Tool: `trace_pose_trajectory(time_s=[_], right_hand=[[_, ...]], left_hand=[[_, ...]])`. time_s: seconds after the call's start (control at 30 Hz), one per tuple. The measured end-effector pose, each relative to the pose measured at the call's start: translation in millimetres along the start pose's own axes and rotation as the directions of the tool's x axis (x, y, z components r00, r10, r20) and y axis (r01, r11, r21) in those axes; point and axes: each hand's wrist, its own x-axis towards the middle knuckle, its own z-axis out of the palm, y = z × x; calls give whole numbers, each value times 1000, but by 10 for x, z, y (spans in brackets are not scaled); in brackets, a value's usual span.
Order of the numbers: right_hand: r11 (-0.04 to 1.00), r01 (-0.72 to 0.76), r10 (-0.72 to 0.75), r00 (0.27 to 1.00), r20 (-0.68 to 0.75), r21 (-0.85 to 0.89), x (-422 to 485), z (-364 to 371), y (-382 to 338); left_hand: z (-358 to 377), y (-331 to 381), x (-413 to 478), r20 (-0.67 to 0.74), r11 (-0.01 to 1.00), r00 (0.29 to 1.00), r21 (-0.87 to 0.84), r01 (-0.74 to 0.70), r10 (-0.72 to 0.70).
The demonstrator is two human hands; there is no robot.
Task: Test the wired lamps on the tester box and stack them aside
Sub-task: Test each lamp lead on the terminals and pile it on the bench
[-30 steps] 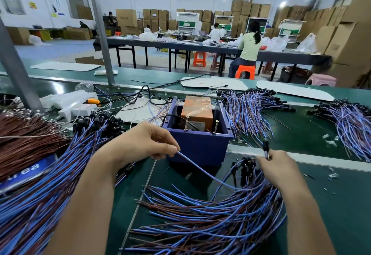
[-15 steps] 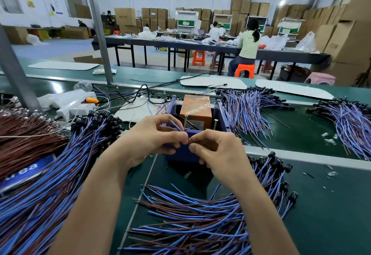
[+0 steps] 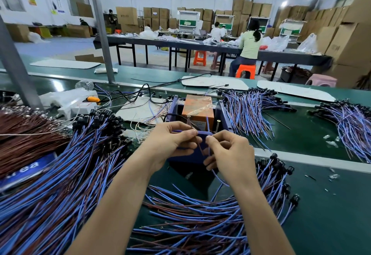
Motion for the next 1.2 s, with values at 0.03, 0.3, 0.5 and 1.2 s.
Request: trace_pose_trajectory(time_s=[0.03,0.3,0.5,1.2], right_hand=[[999,-40,40,999,-11,-9,15,-20,19],[965,-235,241,970,35,-117,85,-109,141],[963,-238,244,969,34,-124,104,-78,196],[968,-234,175,888,426,89,12,-104,17]], left_hand=[[-12,-22,15,-2,1000,1000,9,23,-23],[-105,-177,131,-85,986,991,124,113,-103],[-122,-176,143,-96,983,990,139,118,-105],[-242,26,9,168,995,985,97,24,-40]])
